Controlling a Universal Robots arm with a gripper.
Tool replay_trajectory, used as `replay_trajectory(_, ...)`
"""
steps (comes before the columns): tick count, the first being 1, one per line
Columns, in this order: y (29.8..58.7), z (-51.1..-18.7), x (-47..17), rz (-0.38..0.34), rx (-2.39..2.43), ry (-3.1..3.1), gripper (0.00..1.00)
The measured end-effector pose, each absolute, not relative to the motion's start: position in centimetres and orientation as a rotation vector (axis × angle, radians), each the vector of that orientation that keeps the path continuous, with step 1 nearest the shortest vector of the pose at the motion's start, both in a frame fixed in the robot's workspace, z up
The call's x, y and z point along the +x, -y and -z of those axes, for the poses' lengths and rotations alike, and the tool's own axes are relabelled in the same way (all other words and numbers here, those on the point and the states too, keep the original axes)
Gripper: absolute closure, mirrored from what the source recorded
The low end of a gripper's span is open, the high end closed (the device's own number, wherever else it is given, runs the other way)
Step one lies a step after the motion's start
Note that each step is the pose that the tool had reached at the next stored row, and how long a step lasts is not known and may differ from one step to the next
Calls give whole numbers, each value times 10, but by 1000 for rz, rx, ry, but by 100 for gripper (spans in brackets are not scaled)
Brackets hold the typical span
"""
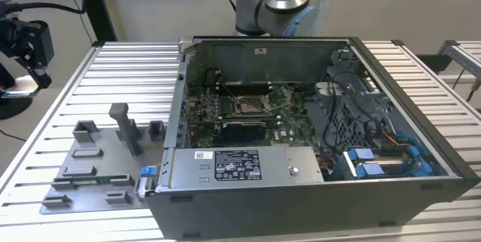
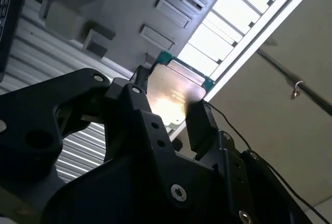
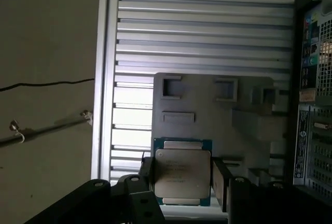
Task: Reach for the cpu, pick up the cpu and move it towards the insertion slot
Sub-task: 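Pick up the cpu and move it towards the insertion slot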
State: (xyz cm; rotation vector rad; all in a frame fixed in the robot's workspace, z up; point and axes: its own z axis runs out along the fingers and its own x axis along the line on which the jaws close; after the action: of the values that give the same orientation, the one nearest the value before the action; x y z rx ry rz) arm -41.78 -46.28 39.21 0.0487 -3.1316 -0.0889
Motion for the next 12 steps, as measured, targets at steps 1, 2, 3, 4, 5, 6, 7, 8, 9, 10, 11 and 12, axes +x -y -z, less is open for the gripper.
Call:
replay_trajectory(1,463,-392,-417,89,49,3132,100)
replay_trajectory(2,463,-392,-416,89,49,3132,100)
replay_trajectory(3,463,-392,-415,89,49,3131,100)
replay_trajectory(4,463,-392,-413,89,49,3131,100)
replay_trajectory(5,463,-392,-411,89,49,3132,100)
replay_trajectory(6,463,-392,-407,89,49,3131,100)
replay_trajectory(7,463,-392,-404,89,49,3131,100)
replay_trajectory(8,463,-392,-399,89,49,3131,100)
replay_trajectory(9,463,-392,-394,89,49,3131,100)
replay_trajectory(10,463,-392,-390,89,49,3131,100)
replay_trajectory(11,463,-392,-385,89,49,3131,100)
replay_trajectory(12,463,-392,-381,89,49,3131,100)
